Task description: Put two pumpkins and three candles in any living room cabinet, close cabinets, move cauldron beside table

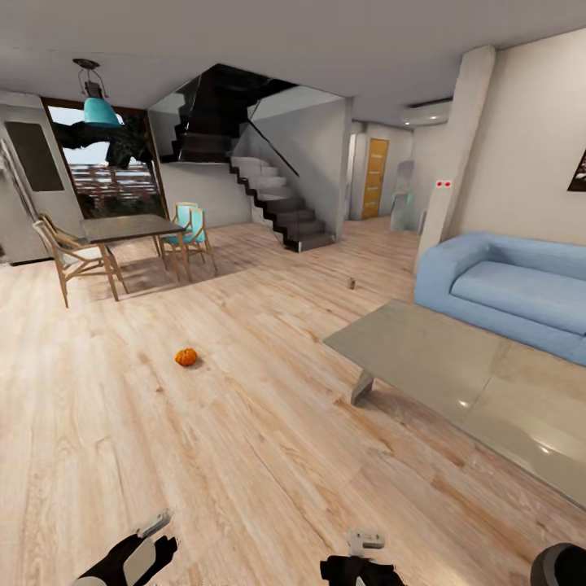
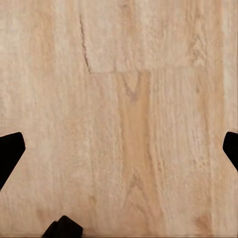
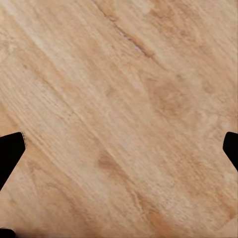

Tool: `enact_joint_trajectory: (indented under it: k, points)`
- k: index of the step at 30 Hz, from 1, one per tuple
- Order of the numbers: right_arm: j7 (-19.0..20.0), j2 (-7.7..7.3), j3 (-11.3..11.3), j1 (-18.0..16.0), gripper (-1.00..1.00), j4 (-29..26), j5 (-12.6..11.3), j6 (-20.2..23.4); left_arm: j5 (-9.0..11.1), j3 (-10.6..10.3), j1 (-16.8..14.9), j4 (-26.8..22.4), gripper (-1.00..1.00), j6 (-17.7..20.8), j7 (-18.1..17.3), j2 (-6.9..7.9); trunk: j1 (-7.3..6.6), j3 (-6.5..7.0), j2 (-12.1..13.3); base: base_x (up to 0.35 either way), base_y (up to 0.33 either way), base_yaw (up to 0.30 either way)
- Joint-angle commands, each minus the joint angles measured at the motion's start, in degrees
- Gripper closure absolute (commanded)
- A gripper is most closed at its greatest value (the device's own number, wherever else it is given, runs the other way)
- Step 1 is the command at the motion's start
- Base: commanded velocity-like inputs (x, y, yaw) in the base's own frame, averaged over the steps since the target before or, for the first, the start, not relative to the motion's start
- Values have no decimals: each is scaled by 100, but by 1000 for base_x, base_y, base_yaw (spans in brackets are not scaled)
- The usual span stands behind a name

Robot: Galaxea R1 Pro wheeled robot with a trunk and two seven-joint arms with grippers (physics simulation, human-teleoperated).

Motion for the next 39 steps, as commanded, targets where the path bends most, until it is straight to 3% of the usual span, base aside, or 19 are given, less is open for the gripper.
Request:
enact_joint_trajectory:
  k: [1, 7, 11, 24, 39]
  points:
    - [3, 0, 1, 0, -100, 33, 0, -45, -5, 0, 0, 45, -100, -20, -1, -14, -23, 19, 42, 0, 0, 291]
    - [5, 0, 7, 0, -100, 168, 9, -204, 25, 15, 11, 303, -100, -676, -41, -57, -154, 128, 282, 0, 0, 291]
    - [-6, 0, 4, 0, -100, 181, 11, -224, 48, 21, 18, 327, -100, -826, -61, -71, -242, 210, 443, 0, 0, 290]
    - [-13, 0, 6, 0, -100, 273, 10, -241, 36, 6, 20, 331, -100, -800, -75, -106, -528, 450, 964, 0, 0, 289]
    - [-13, 0, 12, 0, -100, 306, 14, -246, 18, 4, 20, 335, -100, -799, -206, -128, -528, 450, 964, 90, -11, 290]
